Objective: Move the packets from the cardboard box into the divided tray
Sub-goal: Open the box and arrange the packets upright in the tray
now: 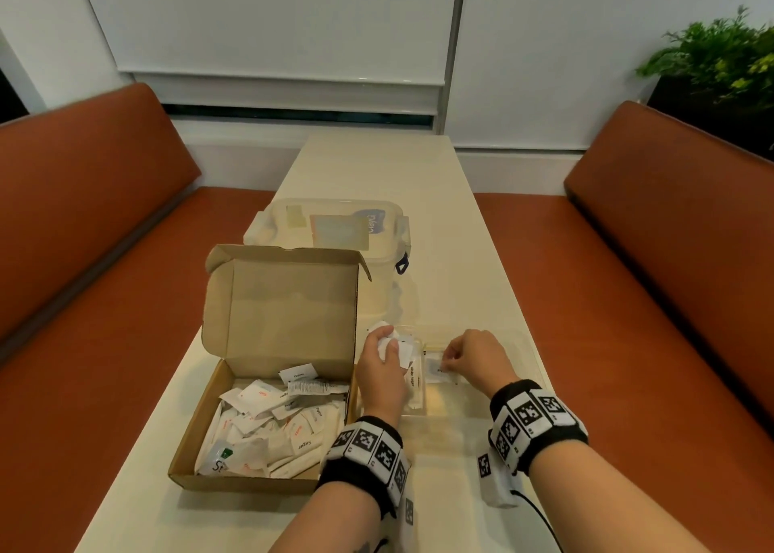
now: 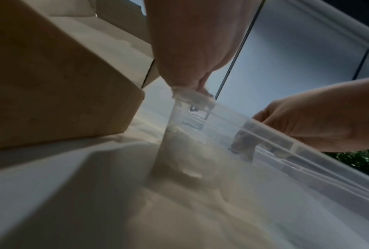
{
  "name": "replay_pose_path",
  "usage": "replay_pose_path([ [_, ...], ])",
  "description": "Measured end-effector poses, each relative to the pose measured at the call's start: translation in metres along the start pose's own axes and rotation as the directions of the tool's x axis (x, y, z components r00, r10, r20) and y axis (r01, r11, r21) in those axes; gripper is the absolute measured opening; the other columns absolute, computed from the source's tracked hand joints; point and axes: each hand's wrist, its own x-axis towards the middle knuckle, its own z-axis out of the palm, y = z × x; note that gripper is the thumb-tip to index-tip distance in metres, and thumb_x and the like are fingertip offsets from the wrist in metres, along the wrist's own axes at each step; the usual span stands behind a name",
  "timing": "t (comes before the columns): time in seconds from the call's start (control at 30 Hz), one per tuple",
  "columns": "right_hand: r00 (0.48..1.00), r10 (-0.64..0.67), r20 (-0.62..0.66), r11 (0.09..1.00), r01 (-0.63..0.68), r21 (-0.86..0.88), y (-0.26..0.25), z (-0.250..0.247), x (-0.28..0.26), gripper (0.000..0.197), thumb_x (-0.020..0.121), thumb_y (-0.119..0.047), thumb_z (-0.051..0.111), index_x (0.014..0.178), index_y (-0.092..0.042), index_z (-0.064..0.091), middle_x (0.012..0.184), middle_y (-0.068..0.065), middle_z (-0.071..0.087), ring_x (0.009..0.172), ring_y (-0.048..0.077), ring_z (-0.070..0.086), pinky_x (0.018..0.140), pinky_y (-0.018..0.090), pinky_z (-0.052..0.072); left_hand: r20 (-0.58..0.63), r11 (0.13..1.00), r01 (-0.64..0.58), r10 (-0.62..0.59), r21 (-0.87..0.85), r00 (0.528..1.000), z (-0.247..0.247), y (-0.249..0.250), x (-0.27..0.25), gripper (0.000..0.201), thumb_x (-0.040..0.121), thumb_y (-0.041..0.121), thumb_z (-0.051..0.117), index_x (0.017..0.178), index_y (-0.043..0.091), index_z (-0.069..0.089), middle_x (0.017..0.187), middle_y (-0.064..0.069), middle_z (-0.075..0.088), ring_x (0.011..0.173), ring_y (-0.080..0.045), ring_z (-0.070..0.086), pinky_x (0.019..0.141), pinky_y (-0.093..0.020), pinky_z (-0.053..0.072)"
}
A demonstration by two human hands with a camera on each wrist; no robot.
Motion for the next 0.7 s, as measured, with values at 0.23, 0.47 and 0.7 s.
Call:
replay_pose_path([
  [0.23, 0.993, -0.118, -0.019, 0.97, 0.111, -0.218, 0.0, 0.014, 0.003, 0.013, 0.088, -0.019, 0.062, 0.095, -0.014, 0.072, 0.102, 0.004, 0.06, 0.102, 0.021, 0.05, 0.079, 0.024, 0.043, 0.028, 1.0, -0.012, 0.011, 0.024, 1.0, 0.0, -0.001, 0.0, 0.024, 0.099, 0.012, 0.045, 0.118, 0.016, 0.059, 0.118, -0.003, 0.059, 0.11, -0.025, 0.058, 0.095, -0.046, 0.05],
  [0.47, 0.985, -0.163, -0.057, 0.962, 0.146, -0.23, 0.0, 0.019, -0.002, 0.012, 0.081, -0.012, 0.06, 0.077, -0.019, 0.051, 0.081, -0.001, 0.052, 0.083, 0.017, 0.042, 0.063, 0.025, 0.034, 0.044, 0.998, -0.025, 0.023, 0.054, 0.999, 0.0, -0.001, 0.001, 0.025, 0.098, 0.011, 0.045, 0.119, 0.014, 0.059, 0.121, -0.003, 0.059, 0.113, -0.025, 0.057, 0.097, -0.047, 0.048],
  [0.7, 0.986, -0.156, -0.059, 0.966, 0.14, -0.216, 0.002, 0.022, -0.002, 0.014, 0.083, -0.014, 0.06, 0.076, -0.02, 0.049, 0.088, 0.003, 0.059, 0.089, 0.02, 0.049, 0.07, 0.027, 0.042, 0.058, 0.998, -0.013, 0.01, 0.056, 0.998, 0.0, -0.002, 0.001, 0.026, 0.098, 0.01, 0.045, 0.12, 0.014, 0.058, 0.125, -0.009, 0.059, 0.116, -0.027, 0.056, 0.099, -0.046, 0.046],
])
